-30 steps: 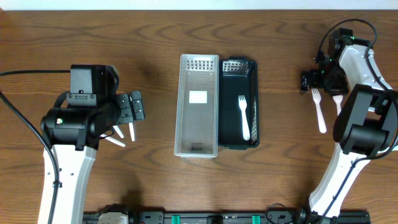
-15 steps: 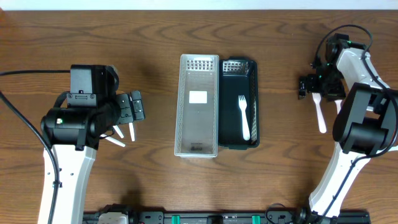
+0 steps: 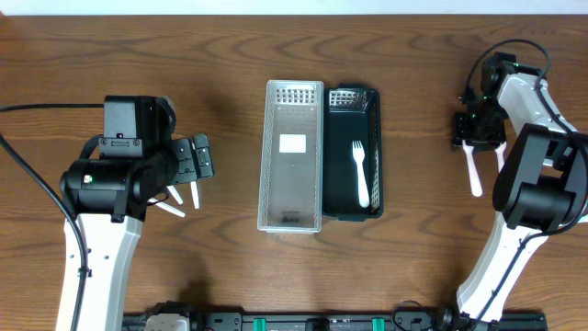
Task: Pack container
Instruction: 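Move the right gripper down onto the second white fork, then carry the fork into the black basket and release it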
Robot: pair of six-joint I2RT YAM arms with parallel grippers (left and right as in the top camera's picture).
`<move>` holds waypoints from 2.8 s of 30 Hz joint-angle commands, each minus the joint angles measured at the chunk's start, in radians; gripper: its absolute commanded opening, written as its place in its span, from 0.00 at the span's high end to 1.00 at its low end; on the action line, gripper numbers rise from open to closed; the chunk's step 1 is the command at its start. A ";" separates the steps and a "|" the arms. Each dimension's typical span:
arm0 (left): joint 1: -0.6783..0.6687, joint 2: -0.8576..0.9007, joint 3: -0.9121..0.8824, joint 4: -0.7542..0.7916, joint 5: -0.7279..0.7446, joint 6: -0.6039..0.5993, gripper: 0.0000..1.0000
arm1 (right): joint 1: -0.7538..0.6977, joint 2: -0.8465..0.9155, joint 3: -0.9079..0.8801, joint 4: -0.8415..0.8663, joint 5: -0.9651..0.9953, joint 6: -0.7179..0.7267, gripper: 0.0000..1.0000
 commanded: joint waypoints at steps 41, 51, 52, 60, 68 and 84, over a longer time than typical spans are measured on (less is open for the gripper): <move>0.005 0.004 0.013 -0.008 -0.001 0.017 0.02 | 0.368 -0.373 0.055 -0.022 -0.101 0.326 0.89; 0.005 0.004 0.013 -0.017 -0.001 0.017 0.02 | 0.602 -0.332 0.046 0.032 0.023 0.577 0.91; 0.005 0.004 0.013 -0.018 -0.001 0.017 0.02 | 0.611 -0.324 0.039 0.035 0.028 0.599 0.91; 0.005 0.004 0.013 -0.019 -0.001 0.017 0.02 | 0.627 -0.267 0.012 0.040 0.016 0.613 0.67; 0.005 0.004 0.013 -0.019 -0.001 0.018 0.02 | 0.618 -0.291 0.025 0.061 0.021 0.469 0.28; 0.005 0.004 0.013 -0.021 -0.001 0.017 0.02 | -0.010 -0.406 0.165 0.004 0.136 0.187 0.01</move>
